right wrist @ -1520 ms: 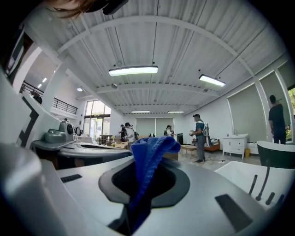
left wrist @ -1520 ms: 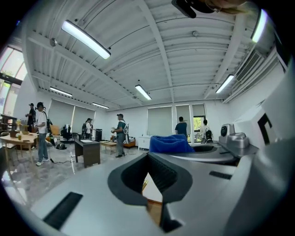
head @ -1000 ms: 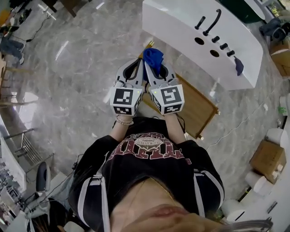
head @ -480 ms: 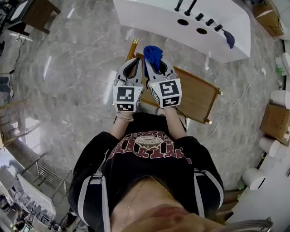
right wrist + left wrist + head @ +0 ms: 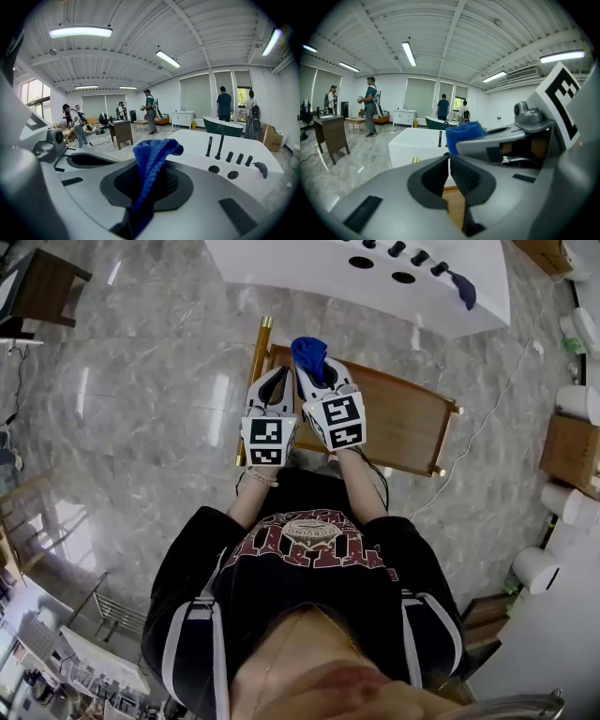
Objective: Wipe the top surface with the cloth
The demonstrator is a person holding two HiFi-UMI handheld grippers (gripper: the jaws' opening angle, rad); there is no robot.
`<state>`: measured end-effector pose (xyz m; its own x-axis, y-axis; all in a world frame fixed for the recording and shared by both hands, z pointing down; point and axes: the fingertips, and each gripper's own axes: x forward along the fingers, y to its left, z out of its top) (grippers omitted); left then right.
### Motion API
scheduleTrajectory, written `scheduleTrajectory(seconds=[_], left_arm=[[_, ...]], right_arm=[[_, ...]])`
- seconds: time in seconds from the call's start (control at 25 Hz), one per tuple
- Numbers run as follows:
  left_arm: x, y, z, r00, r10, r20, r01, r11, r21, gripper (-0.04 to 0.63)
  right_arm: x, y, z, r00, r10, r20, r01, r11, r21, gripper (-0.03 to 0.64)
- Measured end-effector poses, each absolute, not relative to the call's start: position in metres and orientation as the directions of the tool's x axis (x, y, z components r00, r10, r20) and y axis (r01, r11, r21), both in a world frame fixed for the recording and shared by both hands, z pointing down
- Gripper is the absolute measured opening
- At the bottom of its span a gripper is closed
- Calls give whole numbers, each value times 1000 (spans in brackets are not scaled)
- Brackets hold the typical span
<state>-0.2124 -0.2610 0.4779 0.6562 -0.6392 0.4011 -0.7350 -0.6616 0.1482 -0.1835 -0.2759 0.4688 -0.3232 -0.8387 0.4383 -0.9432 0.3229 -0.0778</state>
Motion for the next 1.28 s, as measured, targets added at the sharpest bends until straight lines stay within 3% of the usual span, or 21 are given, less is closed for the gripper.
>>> scheduleTrajectory(seconds=[0.76, 1.04, 1.28], left_arm=[[-226, -233, 612, 638, -460, 618, -705, -672, 227, 48], [-230, -215, 655, 584, -438, 683, -742, -629, 231, 48], [-217, -196, 692, 561, -397, 727, -771, -569, 284, 48]], right_arm=[[-219, -317, 622, -390, -658, 644, -917, 338, -211, 55], [-226, -319, 677, -367, -555, 746, -916, 356, -186, 55], [-216, -326, 709, -318, -553, 770, -939, 294, -177, 55]])
